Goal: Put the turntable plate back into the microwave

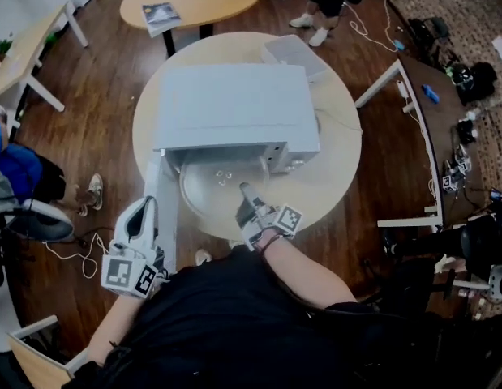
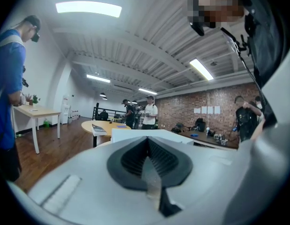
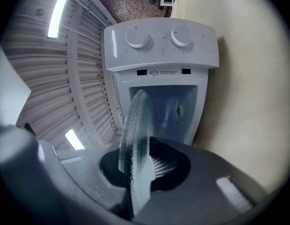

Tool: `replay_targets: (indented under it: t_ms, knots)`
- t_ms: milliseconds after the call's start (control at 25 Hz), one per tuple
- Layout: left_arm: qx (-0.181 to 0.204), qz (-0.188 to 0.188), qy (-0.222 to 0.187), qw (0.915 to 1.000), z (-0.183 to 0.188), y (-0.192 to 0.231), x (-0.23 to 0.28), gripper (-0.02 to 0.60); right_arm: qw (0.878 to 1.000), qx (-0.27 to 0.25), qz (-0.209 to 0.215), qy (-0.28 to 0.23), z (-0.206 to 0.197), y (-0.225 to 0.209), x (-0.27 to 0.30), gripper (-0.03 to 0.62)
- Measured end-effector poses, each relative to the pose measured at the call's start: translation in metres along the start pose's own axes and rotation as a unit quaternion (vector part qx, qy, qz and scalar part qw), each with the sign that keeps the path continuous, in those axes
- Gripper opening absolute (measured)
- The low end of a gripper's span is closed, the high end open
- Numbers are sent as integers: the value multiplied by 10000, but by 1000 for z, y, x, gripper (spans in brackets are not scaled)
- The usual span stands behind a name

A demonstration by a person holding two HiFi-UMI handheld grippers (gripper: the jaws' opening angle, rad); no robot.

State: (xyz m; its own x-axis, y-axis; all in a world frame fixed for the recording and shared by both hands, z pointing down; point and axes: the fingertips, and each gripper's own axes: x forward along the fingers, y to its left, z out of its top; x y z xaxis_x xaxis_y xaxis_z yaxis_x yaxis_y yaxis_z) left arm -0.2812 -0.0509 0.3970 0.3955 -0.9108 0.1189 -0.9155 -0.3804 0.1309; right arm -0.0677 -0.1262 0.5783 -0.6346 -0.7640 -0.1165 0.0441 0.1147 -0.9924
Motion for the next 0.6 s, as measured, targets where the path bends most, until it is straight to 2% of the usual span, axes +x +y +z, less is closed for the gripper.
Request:
replay_targets:
  t_ms: [120,280,600]
  knots:
    - [-59,-32,-47,10000,-7,-3,18,6,9998,113,-191,-13,13,-7,0,34]
    - [-22,-140,-59,9999,-5,-7,24,6,9997,92,-177,-102,22,-6,2,34]
    - [-169,-14,31,9999,-8,-1,20,6,9996,202,-171,-23,24,-7,13,35]
